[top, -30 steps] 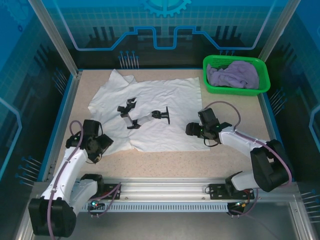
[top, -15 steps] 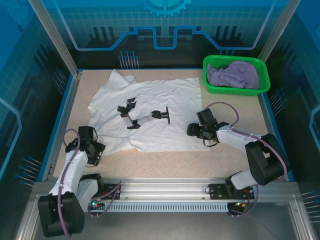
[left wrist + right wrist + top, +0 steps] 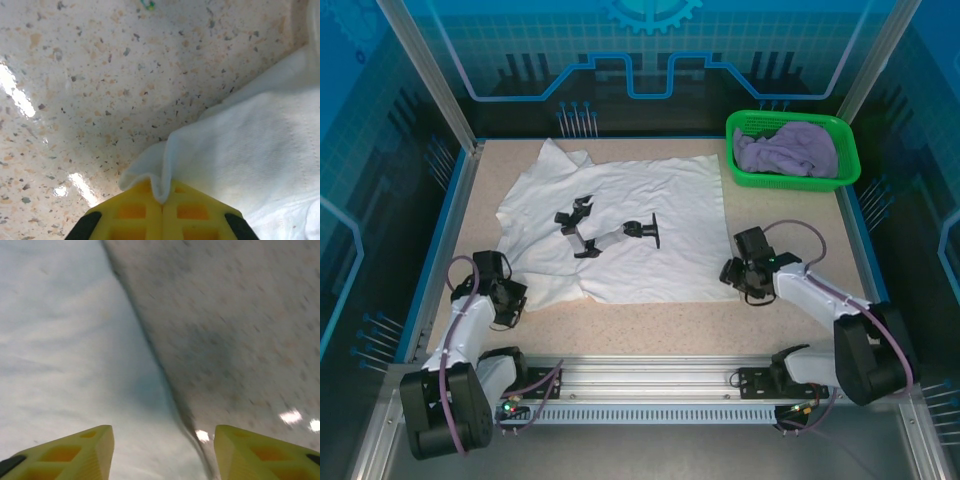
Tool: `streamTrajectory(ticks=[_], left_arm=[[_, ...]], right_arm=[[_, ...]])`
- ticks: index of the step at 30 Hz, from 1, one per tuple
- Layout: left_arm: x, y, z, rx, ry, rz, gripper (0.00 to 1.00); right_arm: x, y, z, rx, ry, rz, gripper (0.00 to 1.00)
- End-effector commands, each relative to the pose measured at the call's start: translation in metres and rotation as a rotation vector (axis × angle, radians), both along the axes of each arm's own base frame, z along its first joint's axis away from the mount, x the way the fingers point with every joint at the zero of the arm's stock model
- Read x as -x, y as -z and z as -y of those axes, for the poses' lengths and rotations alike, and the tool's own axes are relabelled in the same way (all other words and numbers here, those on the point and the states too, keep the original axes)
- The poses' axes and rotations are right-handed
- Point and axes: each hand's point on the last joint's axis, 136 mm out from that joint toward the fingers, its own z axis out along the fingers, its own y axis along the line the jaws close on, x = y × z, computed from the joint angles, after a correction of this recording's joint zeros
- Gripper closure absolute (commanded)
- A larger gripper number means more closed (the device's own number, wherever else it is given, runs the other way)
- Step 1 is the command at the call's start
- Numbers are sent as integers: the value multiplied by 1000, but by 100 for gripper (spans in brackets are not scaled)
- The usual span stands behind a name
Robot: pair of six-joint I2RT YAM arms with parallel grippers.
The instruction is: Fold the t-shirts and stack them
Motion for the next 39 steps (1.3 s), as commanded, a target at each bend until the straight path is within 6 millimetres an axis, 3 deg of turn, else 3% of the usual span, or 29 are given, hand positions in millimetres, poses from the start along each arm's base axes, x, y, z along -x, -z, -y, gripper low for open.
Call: streamTrajectory(ticks=[1, 9, 17, 22, 27, 31, 39], left_arm=[[-1, -7, 0, -8, 39, 17, 99], [2, -13, 1, -30, 116, 15, 100], [1, -17, 5, -10, 106, 25, 100], [4, -21, 5, 6, 76, 10, 100], [5, -37, 3, -4, 52, 12, 100], [-1, -59, 0, -22, 54, 49, 100], [-23, -98, -8, -69, 93, 109, 100]], right_arm=[[31, 7, 15, 23, 72, -82, 47], [36, 14, 8, 13, 34, -104, 59], [34, 19, -1, 41, 13, -131, 64], [30, 20, 0, 55, 16, -130, 81], [23, 19, -3, 60, 4, -137, 100], [14, 7, -7, 50, -5, -106, 100], [-20, -39, -12, 35, -20, -6, 100]])
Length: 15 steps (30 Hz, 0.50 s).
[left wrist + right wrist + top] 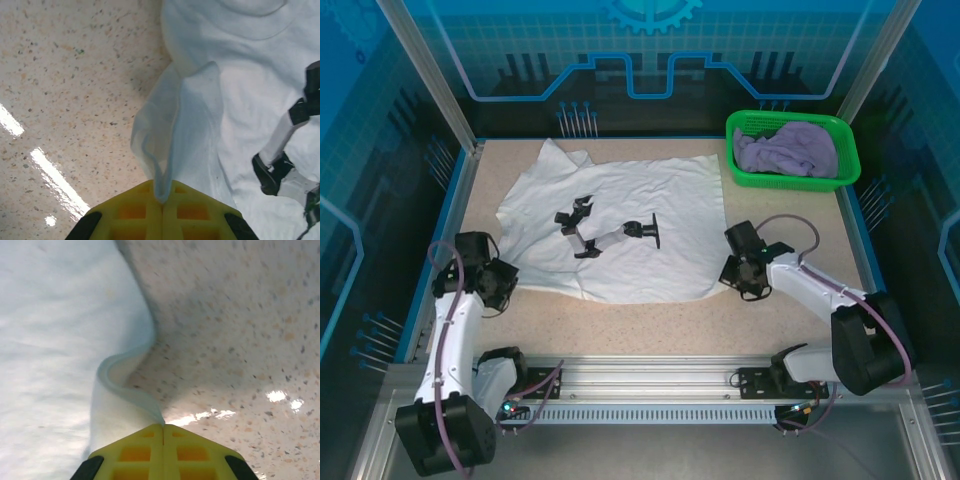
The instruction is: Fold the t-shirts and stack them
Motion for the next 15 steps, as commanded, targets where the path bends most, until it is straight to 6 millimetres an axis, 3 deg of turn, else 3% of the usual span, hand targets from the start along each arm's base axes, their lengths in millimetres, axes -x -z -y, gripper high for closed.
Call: streamTrajectory(ticks=[1, 7, 15], left_arm=[[-6, -15, -6, -23, 16, -2, 100], [-46, -35, -5, 16, 67, 41, 99], [-111, -43, -10, 62, 148, 43, 99]], right_arm=[[-20, -30, 2, 7, -7, 60, 100], [-64, -63, -2, -24, -13, 115, 100], [-122, -62, -5, -40, 11, 88, 100]])
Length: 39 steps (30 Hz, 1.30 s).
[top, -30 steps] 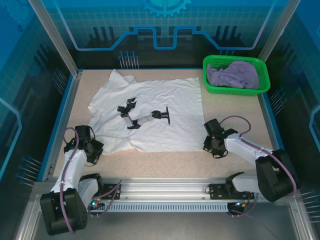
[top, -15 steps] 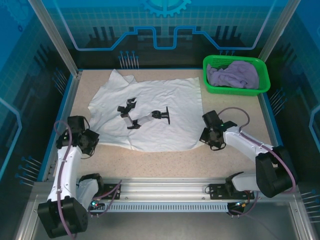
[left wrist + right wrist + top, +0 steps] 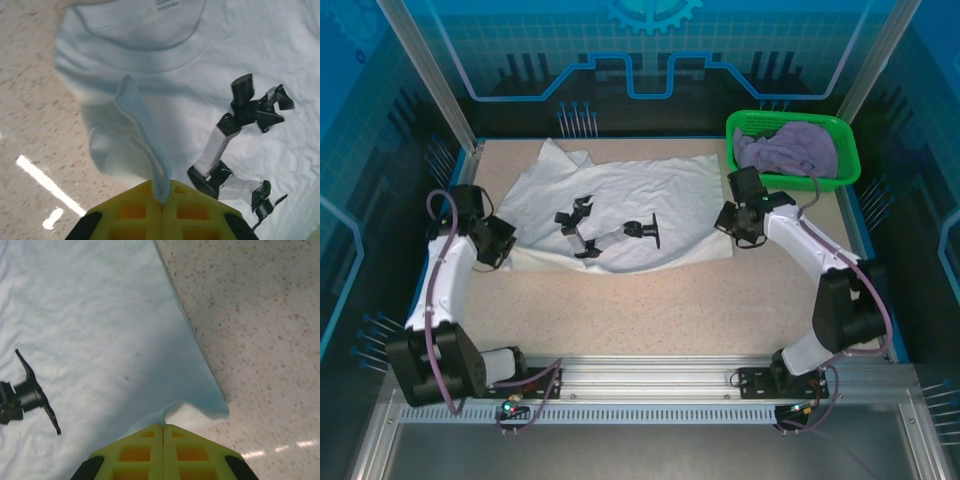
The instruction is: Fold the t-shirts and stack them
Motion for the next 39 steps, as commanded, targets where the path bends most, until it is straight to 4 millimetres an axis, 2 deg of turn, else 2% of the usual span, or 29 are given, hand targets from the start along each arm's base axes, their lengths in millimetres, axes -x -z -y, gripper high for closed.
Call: streamTrajectory(ticks=[1, 5, 10, 13, 16, 19, 21, 22, 24, 26, 28, 30, 32, 35, 38, 39], left_arm=[[-29, -6, -3, 17, 56, 26, 98], [-52, 4, -7, 30, 87, -15, 93], [-73, 17, -11, 41, 100, -42, 85], [-81, 23, -15, 39, 97, -55, 76], [-88, 17, -18, 29, 111, -63, 55], [-86, 0, -28, -40, 108, -57, 21], [-80, -9, -38, -76, 88, -43, 14], [-75, -10, -42, -83, 73, -40, 13], [-64, -7, -49, -78, 36, -36, 10], [-50, 3, -56, -50, -5, -50, 10], [-37, 13, -60, -31, -31, -66, 9], [-26, 25, -59, 9, -48, -79, 10], [-15, 40, -54, 50, -57, -110, 15], [4, 60, -50, 94, -108, -158, 20], [11, 73, -44, 180, -191, -115, 22], [12, 75, -44, 192, -209, -110, 22]], right_arm=[[-15, 8, 5, -5, 8, -53, 100], [-34, 23, 7, -11, 30, -95, 100], [-48, 44, 8, -24, 54, -145, 100], [-52, 54, 11, -27, 68, -181, 100], [-51, 53, 20, -38, 113, -180, 100], [-47, 45, 32, -56, 159, -143, 94], [-44, 39, 37, -66, 173, -128, 91], [-43, 35, 37, -77, 172, -120, 89], [-40, 31, 34, -93, 158, -106, 70], [-37, 24, 32, -93, 144, -75, 67], [-32, 17, 29, -91, 131, -38, 54], [-25, 9, 22, -67, 99, 4, 47], [-22, -1, 1, -74, 10, 70, 46], [-17, -5, -47, -89, -168, 112, 48], [-9, 12, -77, -73, -285, 63, 54], [-7, 19, -81, -77, -295, 50, 55]])
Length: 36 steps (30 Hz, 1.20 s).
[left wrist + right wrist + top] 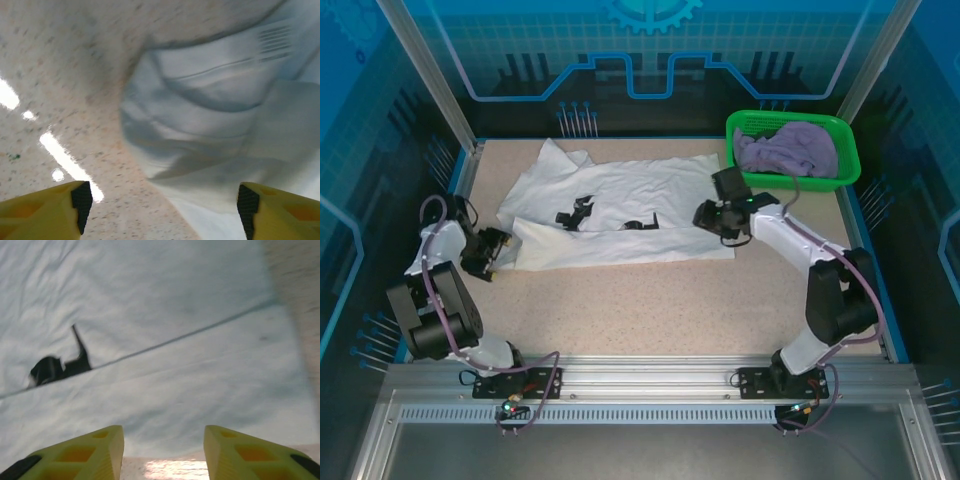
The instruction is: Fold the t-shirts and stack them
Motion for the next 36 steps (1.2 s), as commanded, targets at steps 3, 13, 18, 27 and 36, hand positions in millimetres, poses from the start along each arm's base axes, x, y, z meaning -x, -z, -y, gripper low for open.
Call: streamTrajectory(ticks=[3, 13, 18, 27, 36], left_arm=[[-3, -1, 6, 83, -112, 82, 24], [-18, 25, -2, 111, -162, 76, 36], [-28, 34, -6, 114, -143, 74, 52], [-6, 33, -34, 41, -164, 18, 93], [23, 31, -73, 27, -242, -15, 92]], right_arm=[[6, 33, -23, -23, -101, -43, 57], [14, 74, -10, 7, -66, -106, 58], [19, 87, 1, 5, -37, -133, 58], [26, 113, 33, -18, 111, -239, 61], [29, 119, 41, -82, 181, -269, 61]])
